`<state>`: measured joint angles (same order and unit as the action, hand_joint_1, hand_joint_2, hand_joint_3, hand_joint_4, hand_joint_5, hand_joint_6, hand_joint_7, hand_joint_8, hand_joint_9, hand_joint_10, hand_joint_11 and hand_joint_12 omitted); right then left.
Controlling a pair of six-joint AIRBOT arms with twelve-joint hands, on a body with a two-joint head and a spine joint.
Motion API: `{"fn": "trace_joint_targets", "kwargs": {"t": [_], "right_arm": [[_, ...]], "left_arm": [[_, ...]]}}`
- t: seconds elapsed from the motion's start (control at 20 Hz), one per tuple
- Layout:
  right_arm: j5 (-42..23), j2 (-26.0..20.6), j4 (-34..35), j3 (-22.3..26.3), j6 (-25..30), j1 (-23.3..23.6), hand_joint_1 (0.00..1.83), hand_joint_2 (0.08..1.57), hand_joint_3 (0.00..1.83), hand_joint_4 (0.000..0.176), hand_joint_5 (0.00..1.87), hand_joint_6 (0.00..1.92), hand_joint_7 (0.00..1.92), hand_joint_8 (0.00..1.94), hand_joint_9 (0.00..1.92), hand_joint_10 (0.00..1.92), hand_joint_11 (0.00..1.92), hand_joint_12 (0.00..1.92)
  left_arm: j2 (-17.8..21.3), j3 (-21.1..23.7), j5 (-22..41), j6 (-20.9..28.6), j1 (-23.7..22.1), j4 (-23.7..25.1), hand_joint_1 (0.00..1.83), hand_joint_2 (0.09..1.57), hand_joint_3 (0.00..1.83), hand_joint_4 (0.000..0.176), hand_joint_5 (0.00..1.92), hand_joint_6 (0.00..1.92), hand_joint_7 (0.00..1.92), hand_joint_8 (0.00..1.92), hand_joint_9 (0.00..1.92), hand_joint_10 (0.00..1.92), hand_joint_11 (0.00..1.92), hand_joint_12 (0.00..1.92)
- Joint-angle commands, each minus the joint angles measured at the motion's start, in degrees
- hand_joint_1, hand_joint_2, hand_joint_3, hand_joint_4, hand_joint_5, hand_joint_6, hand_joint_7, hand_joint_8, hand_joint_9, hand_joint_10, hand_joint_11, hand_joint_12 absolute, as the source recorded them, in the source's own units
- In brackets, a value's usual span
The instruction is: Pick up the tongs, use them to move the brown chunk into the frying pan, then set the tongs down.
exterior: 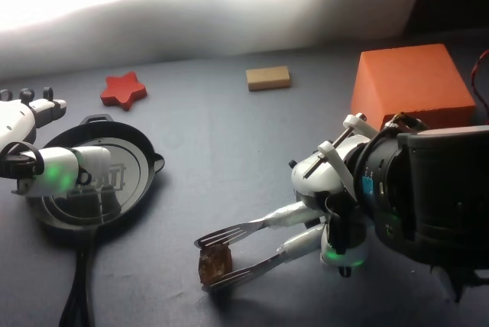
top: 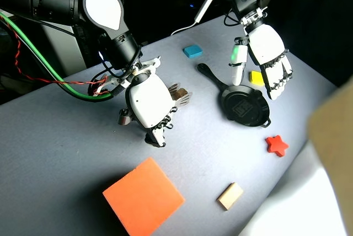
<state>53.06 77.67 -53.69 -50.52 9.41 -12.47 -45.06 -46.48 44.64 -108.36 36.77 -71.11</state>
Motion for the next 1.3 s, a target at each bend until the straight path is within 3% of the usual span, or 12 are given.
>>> {"fn": "trace_joint_targets", "kwargs": {"t": [0.0, 0.1, 0.25, 0.3, 0.35, 0.4, 0.6, 0.65, 0.7, 0.8, 1.0, 1.25], "right_arm": [[-0.06, -0.11, -2.96, 0.08, -0.59, 0.47, 1.06, 1.14, 0.00, 0.000, 0.63, 0.54, 0.91, 0.01, 0.55, 0.72, 0.14, 1.56], [-0.04, -0.10, -2.96, 0.08, -0.62, 0.55, 1.06, 1.14, 0.00, 0.000, 0.64, 0.54, 0.92, 0.01, 0.56, 0.72, 0.15, 1.56], [-0.04, 0.26, -2.97, -0.01, -1.21, 0.63, 1.09, 1.15, 0.01, 0.000, 0.70, 0.57, 0.96, 0.03, 0.60, 0.74, 0.17, 1.55], [0.00, 0.43, -2.97, -0.09, -1.31, 0.64, 1.10, 1.20, 0.01, 0.000, 0.77, 1.12, 1.00, 0.05, 0.63, 0.76, 0.19, 1.58], [0.04, 0.51, -2.97, -0.12, -1.31, 0.76, 1.10, 1.22, 0.01, 0.000, 0.76, 1.27, 1.02, 0.06, 0.65, 0.78, 0.22, 1.58], [0.04, 0.53, -2.97, -0.12, -1.31, 0.89, 1.10, 1.22, 0.00, 0.000, 0.76, 1.30, 1.03, 0.07, 0.65, 0.81, 0.23, 1.59], [0.03, 0.61, -2.97, -0.21, -1.31, 1.15, 1.12, 1.20, 0.00, 0.000, 0.81, 1.24, 1.10, 0.12, 0.71, 0.85, 0.32, 1.58], [0.03, 0.61, -2.97, -0.21, -1.34, 1.19, 1.18, 1.17, 0.00, 0.000, 0.84, 1.21, 0.98, 0.86, 0.76, 0.86, 0.38, 1.58], [0.02, 0.61, -2.98, -0.21, -1.40, 1.23, 1.19, 1.17, 0.00, 0.005, 0.83, 1.22, 0.94, 1.05, 0.78, 0.86, 0.41, 1.58], [0.00, 0.59, -2.98, -0.22, -1.50, 1.25, 1.20, 1.15, 0.00, 0.017, 0.88, 1.16, 0.96, 1.05, 0.84, 0.86, 0.47, 1.55], [-0.05, 0.58, -2.99, -0.22, -1.58, 1.25, 1.23, 1.09, 0.00, 0.015, 1.01, 0.95, 1.08, 0.88, 1.00, 0.78, 0.63, 1.47], [-0.13, 0.57, -2.99, -0.21, -1.58, 1.25, 1.22, 1.11, 0.00, 0.019, 0.97, 1.05, 1.04, 0.92, 1.04, 0.78, 0.63, 1.51]], "left_arm": [[0.42, -0.23, 5.00, -0.13, -0.13, 2.71, 0.00, 1.19, 0.00, 0.015, 0.18, 0.00, 0.26, 0.00, 0.28, 0.00, 0.00, 0.88], [0.42, -0.23, 5.00, -0.13, -0.13, 2.71, 0.00, 1.20, 0.00, 0.011, 0.18, 0.00, 0.27, 0.00, 0.29, 0.00, 0.00, 0.88], [0.41, -0.22, 5.00, -0.15, -0.09, 2.71, 0.00, 1.20, 0.00, 0.020, 0.17, 0.00, 0.26, 0.00, 0.28, 0.00, 0.00, 0.86], [0.41, -0.22, 5.00, -0.15, -0.04, 2.70, 0.00, 1.20, 0.00, 0.021, 0.18, 0.00, 0.27, 0.01, 0.29, 0.00, 0.00, 0.89], [0.41, -0.23, 5.00, -0.15, 0.00, 2.70, 0.00, 1.20, 0.00, 0.020, 0.19, 0.00, 0.27, 0.00, 0.30, 0.00, 0.00, 0.91], [0.41, -0.23, 5.00, -0.15, 0.06, 2.70, 0.00, 1.20, 0.00, 0.018, 0.18, 0.00, 0.27, 0.00, 0.29, 0.00, 0.00, 0.89], [0.41, -0.21, 5.00, -0.16, 0.19, 2.71, 0.00, 1.20, 0.00, 0.017, 0.19, 0.01, 0.27, 0.00, 0.29, 0.00, 0.00, 0.86], [0.41, -0.21, 5.00, -0.16, 0.20, 2.71, 0.00, 1.20, 0.00, 0.020, 0.18, 0.00, 0.28, 0.00, 0.29, 0.00, 0.00, 0.89], [0.41, -0.18, 5.01, -0.15, 0.18, 2.71, 0.00, 1.21, 0.00, 0.023, 0.19, 0.00, 0.28, 0.00, 0.29, 0.00, 0.00, 0.90], [0.41, -0.10, 5.01, -0.12, 0.18, 2.70, 0.00, 1.21, 0.00, 0.019, 0.19, 0.00, 0.28, 0.00, 0.30, 0.00, 0.00, 0.90], [0.41, -0.10, 5.01, -0.11, -0.02, 2.69, 0.00, 1.20, 0.00, 0.024, 0.17, 0.00, 0.27, 0.01, 0.30, 0.01, 0.00, 0.89], [0.41, 0.02, 5.01, -0.09, -0.24, 2.68, 0.00, 1.20, 0.00, 0.016, 0.20, 0.01, 0.27, 0.00, 0.29, 0.00, 0.00, 0.87]]}}
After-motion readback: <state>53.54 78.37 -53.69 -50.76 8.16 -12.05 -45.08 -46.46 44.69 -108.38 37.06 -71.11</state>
